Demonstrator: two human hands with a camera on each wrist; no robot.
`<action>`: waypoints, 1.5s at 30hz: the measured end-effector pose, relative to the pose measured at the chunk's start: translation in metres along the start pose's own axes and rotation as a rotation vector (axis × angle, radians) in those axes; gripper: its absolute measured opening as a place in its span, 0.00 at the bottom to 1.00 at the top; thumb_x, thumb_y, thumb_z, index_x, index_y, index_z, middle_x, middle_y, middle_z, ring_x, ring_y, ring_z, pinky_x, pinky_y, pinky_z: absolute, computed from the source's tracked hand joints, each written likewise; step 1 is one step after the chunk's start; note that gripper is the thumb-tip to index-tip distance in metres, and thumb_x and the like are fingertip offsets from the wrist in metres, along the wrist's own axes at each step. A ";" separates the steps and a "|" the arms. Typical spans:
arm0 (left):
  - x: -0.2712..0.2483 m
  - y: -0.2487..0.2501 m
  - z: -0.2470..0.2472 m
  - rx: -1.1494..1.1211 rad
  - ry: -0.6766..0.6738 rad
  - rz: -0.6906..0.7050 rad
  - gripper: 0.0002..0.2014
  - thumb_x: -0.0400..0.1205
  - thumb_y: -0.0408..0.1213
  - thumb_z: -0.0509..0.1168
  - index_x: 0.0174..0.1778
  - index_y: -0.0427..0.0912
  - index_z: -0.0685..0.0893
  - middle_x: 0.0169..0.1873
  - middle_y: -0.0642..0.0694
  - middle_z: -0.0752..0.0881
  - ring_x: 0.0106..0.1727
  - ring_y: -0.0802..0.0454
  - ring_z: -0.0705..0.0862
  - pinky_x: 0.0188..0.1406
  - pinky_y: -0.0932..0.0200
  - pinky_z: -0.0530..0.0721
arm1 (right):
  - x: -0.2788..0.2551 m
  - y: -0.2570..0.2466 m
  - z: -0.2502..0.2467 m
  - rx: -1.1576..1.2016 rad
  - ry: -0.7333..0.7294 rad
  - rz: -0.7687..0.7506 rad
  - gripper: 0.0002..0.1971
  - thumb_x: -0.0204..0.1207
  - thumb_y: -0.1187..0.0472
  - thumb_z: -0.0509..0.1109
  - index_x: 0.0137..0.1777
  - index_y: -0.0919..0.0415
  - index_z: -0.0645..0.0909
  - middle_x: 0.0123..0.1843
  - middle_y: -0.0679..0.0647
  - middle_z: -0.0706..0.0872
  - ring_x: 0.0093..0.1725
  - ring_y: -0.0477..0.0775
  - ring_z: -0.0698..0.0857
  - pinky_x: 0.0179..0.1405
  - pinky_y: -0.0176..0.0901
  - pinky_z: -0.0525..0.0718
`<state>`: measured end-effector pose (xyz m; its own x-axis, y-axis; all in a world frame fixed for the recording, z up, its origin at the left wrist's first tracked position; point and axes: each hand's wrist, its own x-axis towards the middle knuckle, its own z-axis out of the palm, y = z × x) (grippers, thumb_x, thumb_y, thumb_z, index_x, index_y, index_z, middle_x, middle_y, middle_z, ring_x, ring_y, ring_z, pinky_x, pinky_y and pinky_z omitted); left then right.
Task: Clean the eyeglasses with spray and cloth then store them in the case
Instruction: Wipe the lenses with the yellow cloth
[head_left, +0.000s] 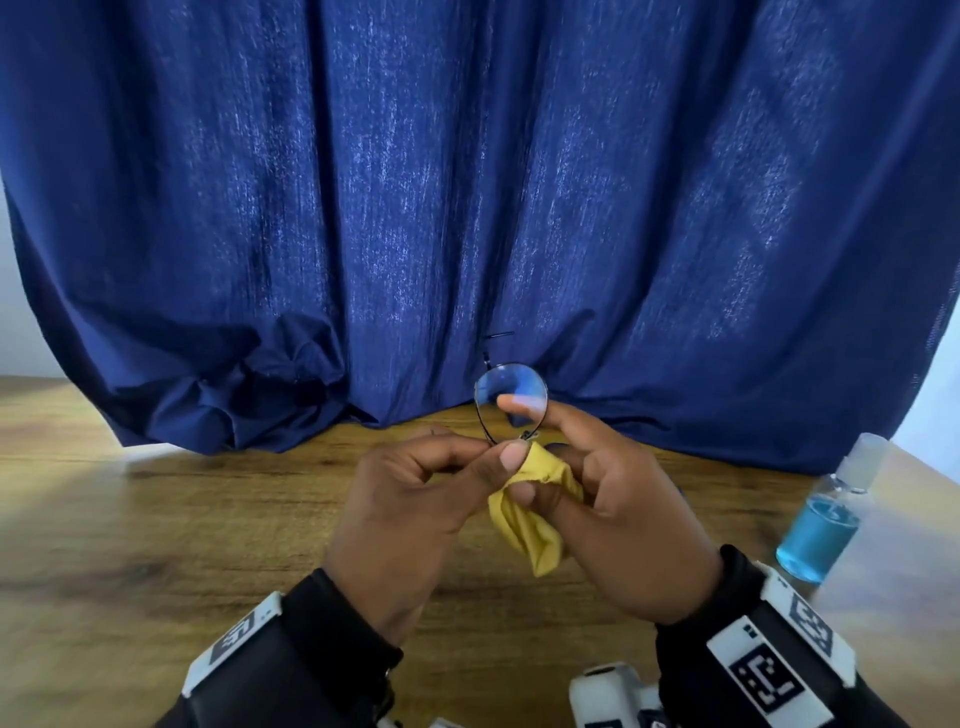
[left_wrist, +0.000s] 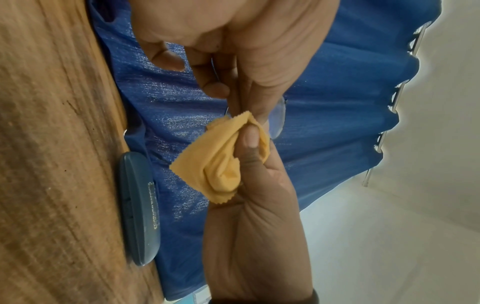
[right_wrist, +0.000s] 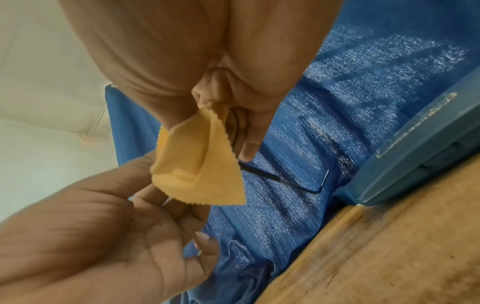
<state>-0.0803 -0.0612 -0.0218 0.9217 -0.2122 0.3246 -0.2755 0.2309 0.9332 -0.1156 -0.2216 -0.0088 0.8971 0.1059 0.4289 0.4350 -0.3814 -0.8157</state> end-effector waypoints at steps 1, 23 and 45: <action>0.000 0.001 -0.001 -0.004 0.001 -0.003 0.05 0.73 0.38 0.78 0.38 0.41 0.97 0.35 0.47 0.90 0.41 0.55 0.88 0.44 0.67 0.88 | 0.000 -0.001 0.000 0.014 -0.007 0.000 0.25 0.80 0.64 0.73 0.74 0.42 0.76 0.44 0.47 0.94 0.45 0.42 0.92 0.46 0.36 0.87; 0.003 0.007 -0.003 -0.156 0.085 -0.109 0.11 0.72 0.42 0.74 0.44 0.39 0.94 0.42 0.49 0.97 0.40 0.69 0.91 0.34 0.77 0.81 | 0.002 0.003 -0.004 0.042 -0.014 0.081 0.35 0.69 0.67 0.83 0.73 0.41 0.76 0.42 0.54 0.94 0.43 0.55 0.93 0.51 0.53 0.92; 0.008 0.010 -0.015 0.453 -0.054 0.320 0.11 0.67 0.53 0.77 0.38 0.50 0.96 0.32 0.56 0.84 0.36 0.61 0.84 0.37 0.75 0.78 | 0.003 0.017 -0.012 0.701 -0.011 0.316 0.24 0.60 0.73 0.76 0.58 0.63 0.87 0.49 0.63 0.92 0.47 0.54 0.91 0.53 0.45 0.89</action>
<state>-0.0718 -0.0459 -0.0125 0.7610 -0.2498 0.5987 -0.6399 -0.1373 0.7561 -0.1061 -0.2383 -0.0164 0.9860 0.0990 0.1340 0.1021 0.2762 -0.9557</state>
